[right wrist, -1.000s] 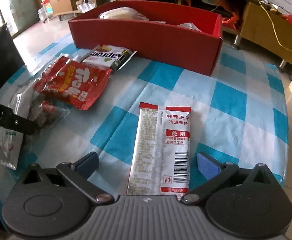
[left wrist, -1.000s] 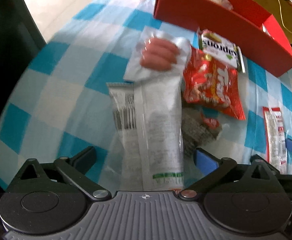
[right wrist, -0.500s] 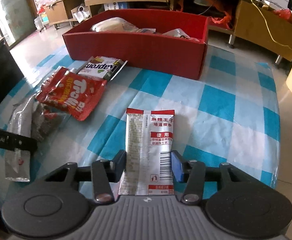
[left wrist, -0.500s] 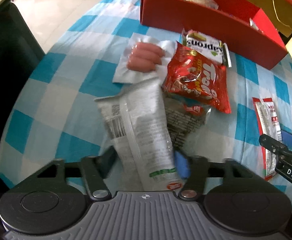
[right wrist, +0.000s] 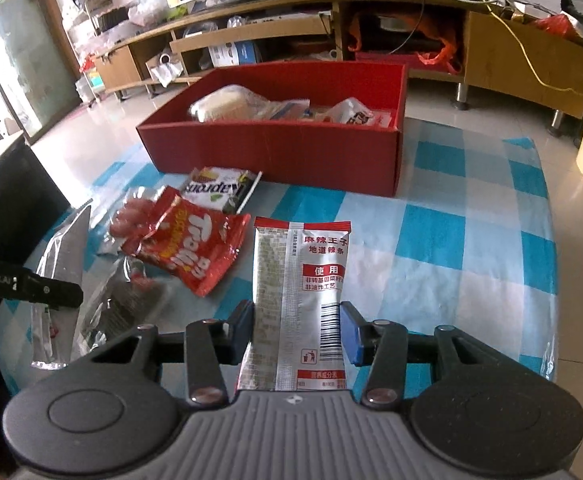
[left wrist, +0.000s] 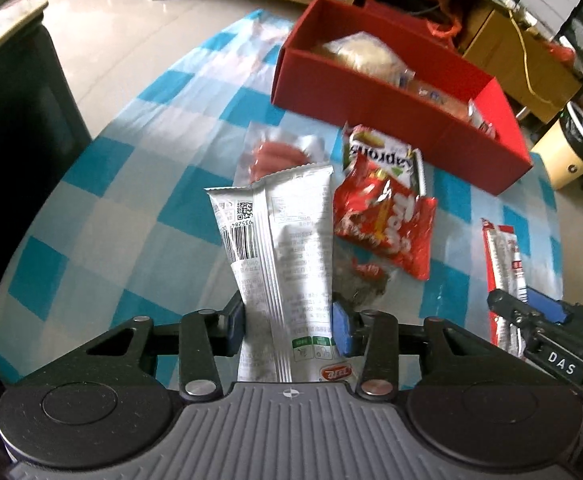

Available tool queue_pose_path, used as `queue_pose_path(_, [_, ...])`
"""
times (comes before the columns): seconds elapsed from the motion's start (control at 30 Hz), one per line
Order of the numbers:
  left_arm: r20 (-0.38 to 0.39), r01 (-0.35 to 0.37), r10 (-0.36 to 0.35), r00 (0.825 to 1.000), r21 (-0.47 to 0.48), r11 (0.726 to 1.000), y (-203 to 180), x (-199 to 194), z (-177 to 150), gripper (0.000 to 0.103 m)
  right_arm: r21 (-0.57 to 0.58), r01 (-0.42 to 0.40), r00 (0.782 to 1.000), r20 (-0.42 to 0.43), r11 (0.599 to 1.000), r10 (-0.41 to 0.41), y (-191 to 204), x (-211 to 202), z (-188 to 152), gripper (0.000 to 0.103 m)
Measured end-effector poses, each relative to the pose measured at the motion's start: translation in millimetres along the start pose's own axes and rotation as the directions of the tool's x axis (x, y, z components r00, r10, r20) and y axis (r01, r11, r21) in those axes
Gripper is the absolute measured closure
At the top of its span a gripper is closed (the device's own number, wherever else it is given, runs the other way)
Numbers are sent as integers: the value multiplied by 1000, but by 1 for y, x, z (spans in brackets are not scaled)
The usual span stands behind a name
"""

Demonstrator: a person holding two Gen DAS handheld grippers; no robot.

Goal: Organize snacks
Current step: 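Lift the bread pack with the left gripper while the right lifts the strip pack toward the red box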

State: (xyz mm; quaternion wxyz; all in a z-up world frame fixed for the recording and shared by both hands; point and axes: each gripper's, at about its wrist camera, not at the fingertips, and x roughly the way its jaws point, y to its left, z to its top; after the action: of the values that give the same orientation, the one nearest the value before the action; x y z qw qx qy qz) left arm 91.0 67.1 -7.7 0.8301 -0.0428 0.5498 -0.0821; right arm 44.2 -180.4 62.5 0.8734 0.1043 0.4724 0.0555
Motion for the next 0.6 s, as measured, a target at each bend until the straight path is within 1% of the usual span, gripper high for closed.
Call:
queue_pose_path(0.2, [31,30,-30,999,19,999,-13,-6,9,52,5,-12,1000,23,1000,11,0,-3,7,58])
queue_pose_path(0.33, [60,37,-39,997,36,999,-22,-9,19,52,13,-15,999,41,1000,15,-1,-3,16,58])
queue_pose_path(0.6, [92,35,-41,995,70,997,-41,-6,42,52,39,-19,996,87,999,15,-9,-5,36,58])
